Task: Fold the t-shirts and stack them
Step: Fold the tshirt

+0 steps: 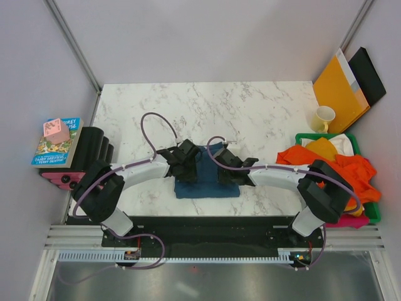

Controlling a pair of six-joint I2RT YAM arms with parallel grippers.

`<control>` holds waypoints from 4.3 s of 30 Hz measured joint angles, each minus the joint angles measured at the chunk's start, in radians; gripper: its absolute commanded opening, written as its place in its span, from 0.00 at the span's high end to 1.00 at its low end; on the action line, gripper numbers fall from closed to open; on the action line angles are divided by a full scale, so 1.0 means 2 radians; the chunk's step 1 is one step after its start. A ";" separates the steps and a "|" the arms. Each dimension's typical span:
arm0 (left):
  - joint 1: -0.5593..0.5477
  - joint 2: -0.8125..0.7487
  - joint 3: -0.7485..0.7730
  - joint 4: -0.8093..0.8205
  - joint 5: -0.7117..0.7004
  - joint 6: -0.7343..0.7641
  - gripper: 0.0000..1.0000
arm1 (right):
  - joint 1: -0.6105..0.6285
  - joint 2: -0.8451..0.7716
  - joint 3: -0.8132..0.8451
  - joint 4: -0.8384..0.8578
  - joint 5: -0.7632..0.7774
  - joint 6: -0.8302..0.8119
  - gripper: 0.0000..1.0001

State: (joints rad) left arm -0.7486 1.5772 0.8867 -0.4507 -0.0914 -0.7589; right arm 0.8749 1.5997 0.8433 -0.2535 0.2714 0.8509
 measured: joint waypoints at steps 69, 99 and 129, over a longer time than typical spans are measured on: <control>0.072 -0.266 -0.085 -0.014 -0.089 0.065 0.27 | 0.001 -0.050 0.042 0.056 0.104 -0.198 0.38; 0.177 -0.306 -0.229 0.273 -0.251 0.260 0.22 | -0.003 -0.144 0.036 0.090 0.100 -0.195 0.34; 0.261 -0.090 -0.323 0.740 -0.207 0.394 0.00 | -0.003 -0.294 0.033 -0.048 0.137 -0.178 0.31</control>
State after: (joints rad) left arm -0.2268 1.3975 0.2401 1.0302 -0.5045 0.0299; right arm 0.8696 1.0107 0.9092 -0.3500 0.5446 0.4942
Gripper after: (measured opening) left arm 0.993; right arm 0.685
